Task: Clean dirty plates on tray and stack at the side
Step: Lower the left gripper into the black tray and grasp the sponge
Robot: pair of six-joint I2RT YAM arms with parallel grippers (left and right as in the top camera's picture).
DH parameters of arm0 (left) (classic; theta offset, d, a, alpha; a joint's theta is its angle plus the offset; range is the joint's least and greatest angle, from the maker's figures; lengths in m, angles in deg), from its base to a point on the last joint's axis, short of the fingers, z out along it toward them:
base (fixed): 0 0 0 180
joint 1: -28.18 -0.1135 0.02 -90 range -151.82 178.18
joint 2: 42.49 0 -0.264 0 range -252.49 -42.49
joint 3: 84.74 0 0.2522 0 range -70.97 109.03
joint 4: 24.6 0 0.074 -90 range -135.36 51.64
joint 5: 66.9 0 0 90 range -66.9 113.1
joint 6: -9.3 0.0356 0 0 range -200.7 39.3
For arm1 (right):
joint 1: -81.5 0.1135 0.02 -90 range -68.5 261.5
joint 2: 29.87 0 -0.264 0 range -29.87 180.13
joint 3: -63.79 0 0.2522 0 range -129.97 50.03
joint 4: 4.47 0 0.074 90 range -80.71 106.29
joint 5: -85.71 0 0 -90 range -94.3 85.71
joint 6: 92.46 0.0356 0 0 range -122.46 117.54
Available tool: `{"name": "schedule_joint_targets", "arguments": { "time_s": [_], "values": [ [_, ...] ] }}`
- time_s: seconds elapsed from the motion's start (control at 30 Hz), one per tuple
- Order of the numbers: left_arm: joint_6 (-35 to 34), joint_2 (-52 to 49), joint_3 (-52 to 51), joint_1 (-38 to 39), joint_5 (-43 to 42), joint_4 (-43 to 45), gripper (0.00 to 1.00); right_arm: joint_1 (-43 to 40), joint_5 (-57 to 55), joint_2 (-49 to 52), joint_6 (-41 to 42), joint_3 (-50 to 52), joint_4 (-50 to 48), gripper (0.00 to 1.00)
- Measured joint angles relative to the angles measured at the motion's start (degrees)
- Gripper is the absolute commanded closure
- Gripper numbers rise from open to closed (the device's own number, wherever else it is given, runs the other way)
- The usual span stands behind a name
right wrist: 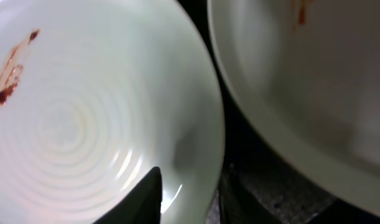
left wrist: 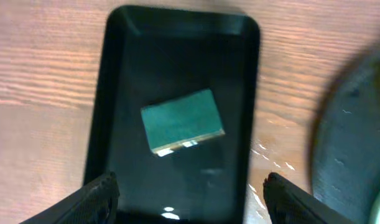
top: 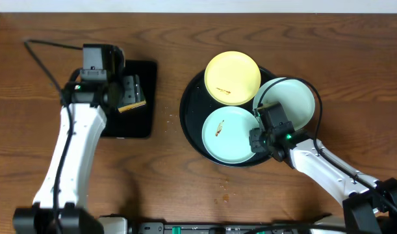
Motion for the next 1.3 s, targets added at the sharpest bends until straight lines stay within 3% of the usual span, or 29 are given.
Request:
{"name": "schedule_joint_targets", "arguments": {
  "time_s": [0.13,0.27,0.37,0.77,1.0,1.07,1.3],
  "values": [
    [1.77,-4.61,-0.13,-0.07,4.09,4.24,0.29,0.00,0.76,0.00,-0.09,-0.02,0.22,0.64],
    [4.46,-9.57,-0.13,-0.44,6.34,9.03,0.66,0.00,1.22,0.00,-0.09,-0.02,0.22,0.61],
    [6.60,-13.16,-0.13,-0.85,6.97,11.69,0.80,0.00,1.42,0.00,-0.09,-0.02,0.39,0.58],
    [8.07,-20.33,-0.13,-6.84,7.50,14.82,0.80,0.00,1.44,0.00,-0.09,0.00,0.46,0.57],
    [7.87,-21.05,-0.13,-8.46,1.70,15.34,0.81,0.00,1.44,0.00,-0.09,-0.02,0.48,0.56],
    [7.48,-21.05,-0.13,-8.39,0.48,15.58,0.92,0.00,1.44,0.00,-0.09,-0.02,0.46,0.55],
    [7.65,-21.05,-0.13,-8.39,-1.20,16.61,0.92,0.00,1.44,0.00,-0.09,-0.02,0.48,0.55]
  ]
}}
